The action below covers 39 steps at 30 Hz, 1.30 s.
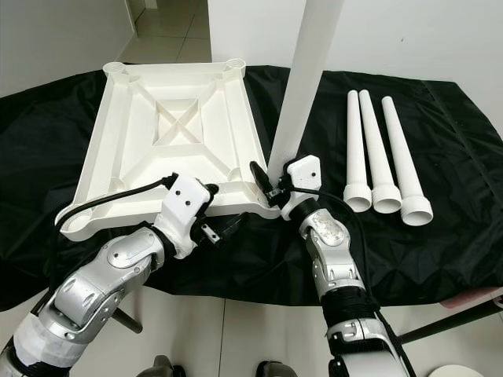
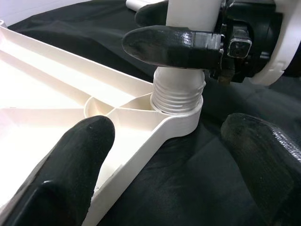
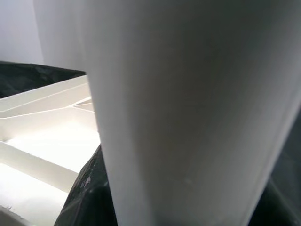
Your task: Building children table
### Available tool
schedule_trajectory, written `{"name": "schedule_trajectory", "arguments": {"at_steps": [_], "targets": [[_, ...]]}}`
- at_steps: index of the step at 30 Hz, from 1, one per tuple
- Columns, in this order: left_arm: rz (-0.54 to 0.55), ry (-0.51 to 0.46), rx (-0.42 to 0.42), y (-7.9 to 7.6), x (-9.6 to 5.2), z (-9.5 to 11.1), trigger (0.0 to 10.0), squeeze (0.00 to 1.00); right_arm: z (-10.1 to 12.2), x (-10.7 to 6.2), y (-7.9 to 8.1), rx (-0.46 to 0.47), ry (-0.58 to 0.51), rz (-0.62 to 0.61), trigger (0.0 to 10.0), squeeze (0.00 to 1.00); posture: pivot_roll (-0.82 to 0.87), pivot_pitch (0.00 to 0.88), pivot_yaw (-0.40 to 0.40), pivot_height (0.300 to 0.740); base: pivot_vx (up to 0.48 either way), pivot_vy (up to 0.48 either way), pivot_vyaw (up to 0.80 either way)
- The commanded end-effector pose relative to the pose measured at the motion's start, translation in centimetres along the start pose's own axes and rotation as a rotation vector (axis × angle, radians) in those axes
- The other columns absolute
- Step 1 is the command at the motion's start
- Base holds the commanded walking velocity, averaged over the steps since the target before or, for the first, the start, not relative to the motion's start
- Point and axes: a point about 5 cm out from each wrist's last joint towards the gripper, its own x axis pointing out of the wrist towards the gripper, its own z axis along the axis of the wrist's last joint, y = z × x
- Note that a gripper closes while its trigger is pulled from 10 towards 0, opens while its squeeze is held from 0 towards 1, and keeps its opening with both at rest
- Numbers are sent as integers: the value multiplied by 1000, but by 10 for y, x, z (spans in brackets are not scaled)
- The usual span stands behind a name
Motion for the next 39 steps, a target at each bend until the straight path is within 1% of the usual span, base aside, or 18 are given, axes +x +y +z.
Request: {"name": "schedule_trajectory", "arguments": {"at_steps": [1, 3, 4, 6, 11, 13, 14, 15, 23, 24, 25, 26, 27, 35, 36, 37, 38, 39], "targets": [[-165, -13, 11, -9, -1, 6, 10000, 0, -21, -6, 5, 42, 105, 39, 10000, 0, -23, 98, 37, 740, 0, 0, 0], [-163, -13, 14, -8, -1, 6, 10000, 0, -23, -4, 5, 45, 116, 55, 10000, 0, -23, 98, 37, 740, 0, 0, 0], [-158, -14, 15, -7, -1, 6, 10000, 0, -25, -2, 4, 47, 150, 67, 10000, 0, -20, 96, 30, 740, 0, 0, 0], [-158, -14, 15, -7, -1, 6, 10000, 0, -25, -2, 4, 47, 150, 67, 10000, 0, -20, 96, 30, 740, 0, 0, 0], [-142, -21, 20, -7, 0, 7, 10000, 0, -32, 3, 0, 56, 229, 92, 10000, 0, -17, 91, 14, 740, 0, 0, 0], [-131, -25, 19, -7, 0, 8, 10000, 0, -35, 3, -1, 115, 255, 101, 10000, 0, -10, 90, 2, 740, 0, 0, 0], [-131, -25, 19, -7, 0, 8, 10000, 0, -35, 3, -1, 115, 255, 101, 10000, 0, -10, 90, 2, 740, 0, 0, 0], [-124, -26, 17, -6, -1, 8, 10000, 0, -37, 3, 0, 143, 263, 107, 10000, 0, -10, 90, 2, 740, 0, 0, 0], [-115, -27, 18, -7, -1, 8, 10000, 0, -39, 2, -1, 177, 262, 95, 10000, 0, -3, 89, -8, 740, 0, 0, 0], [-114, -26, 19, -7, -1, 8, 10000, 0, -41, 3, -1, 199, 265, 89, 10000, 0, -3, 89, -9, 740, 0, 0, 0], [-111, -26, 20, -6, -2, 8, 10000, 0, -45, 2, -2, 247, 281, 61, 10000, 0, -1, 86, -11, 740, 0, 0, 0], [-111, -26, 20, -6, -2, 8, 10000, 0, -45, 2, -2, 247, 281, 61, 10000, 0, -1, 86, -11, 740, 0, 0, 0], [-110, -27, 20, -6, -2, 8, 10000, 0, -47, 2, -2, 280, 288, 45, 10000, 0, -1, 85, -11, 740, 0, 0, 0], [-109, -26, 23, -7, -3, 8, 10000, 0, -52, -2, -2, 284, 300, 22, 10000, 0, -2, 85, -10, 740, 0, 0, 0], [-108, -25, 26, -7, -3, 8, 10000, 0, -52, -3, -1, 270, 282, 21, 10000, 0, 1, 84, -11, 740, 0, 0, 0], [-107, -24, 28, -6, -3, 8, 10000, 0, -50, -6, 3, 219, 243, 35, 10000, 0, 3, 85, -12, 740, 0, 0, 0], [-107, -24, 28, -6, -3, 8, 10000, 0, -50, -6, 3, 219, 243, 35, 10000, 0, 3, 85, -12, 740, 0, 0, 0], [-106, -24, 29, -6, -4, 8, 10000, 0, -49, -9, 6, 183, 214, 48, 10000, 0, 3, 85, -13, 740, 0, 0, 0]]}}
